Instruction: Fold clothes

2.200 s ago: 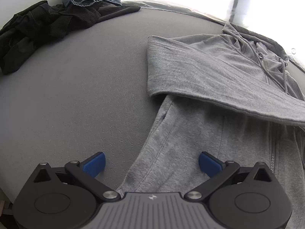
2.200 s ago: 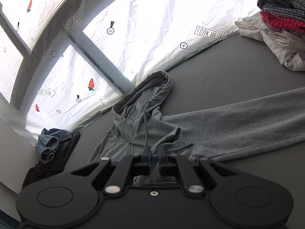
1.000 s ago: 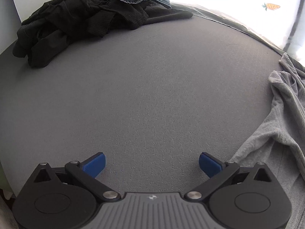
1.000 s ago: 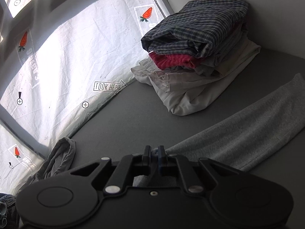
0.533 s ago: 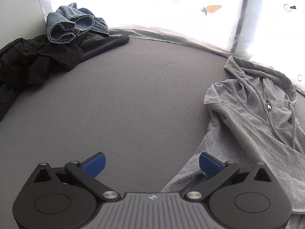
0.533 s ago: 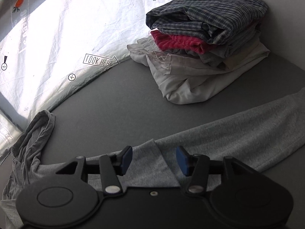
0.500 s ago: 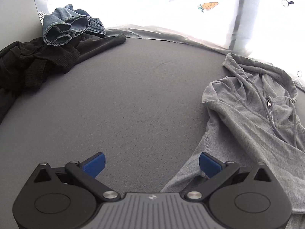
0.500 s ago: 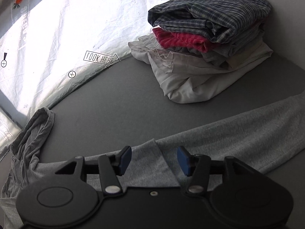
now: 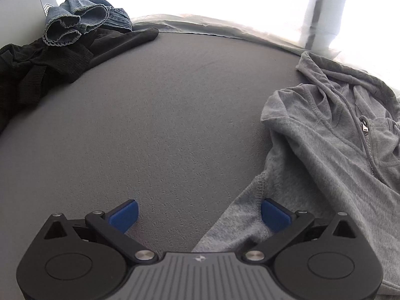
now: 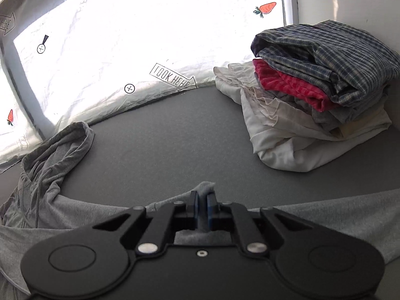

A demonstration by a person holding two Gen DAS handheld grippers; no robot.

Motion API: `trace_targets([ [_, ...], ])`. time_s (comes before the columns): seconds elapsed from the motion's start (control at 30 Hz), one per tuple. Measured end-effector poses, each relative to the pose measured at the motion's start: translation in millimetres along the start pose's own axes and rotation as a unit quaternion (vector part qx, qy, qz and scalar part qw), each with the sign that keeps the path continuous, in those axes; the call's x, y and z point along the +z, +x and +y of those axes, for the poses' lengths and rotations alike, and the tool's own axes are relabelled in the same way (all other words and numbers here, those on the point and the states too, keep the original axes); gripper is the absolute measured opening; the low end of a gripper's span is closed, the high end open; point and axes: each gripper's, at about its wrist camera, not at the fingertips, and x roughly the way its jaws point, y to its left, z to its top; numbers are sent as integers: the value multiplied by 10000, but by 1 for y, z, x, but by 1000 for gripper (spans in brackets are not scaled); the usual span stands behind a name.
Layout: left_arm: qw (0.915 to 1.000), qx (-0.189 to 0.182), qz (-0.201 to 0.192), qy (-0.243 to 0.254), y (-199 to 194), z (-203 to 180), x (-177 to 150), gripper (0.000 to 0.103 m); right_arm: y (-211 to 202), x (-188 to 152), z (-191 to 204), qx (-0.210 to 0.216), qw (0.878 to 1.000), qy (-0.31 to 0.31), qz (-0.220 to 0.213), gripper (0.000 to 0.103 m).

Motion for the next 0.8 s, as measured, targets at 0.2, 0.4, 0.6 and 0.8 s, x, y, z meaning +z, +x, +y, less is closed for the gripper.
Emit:
trace_targets([
  [0.2,10000,-37,-63,-38,-1,1,-2,103,-5,4,-29,-358,9989,314,-25,7],
  [0.4,9998,-28,-163,120,-6,-7,5,103,23,-41,-39,-683,9947,345,683,8],
  [0.6,9991,-19,-268,320,-13,-18,15,98,25,-44,-43,-664,9952,469,542,11],
  [0.8,9957,-619,-376,577,-10,-41,24,21,21,-56,-34,-700,9974,4,186,15],
])
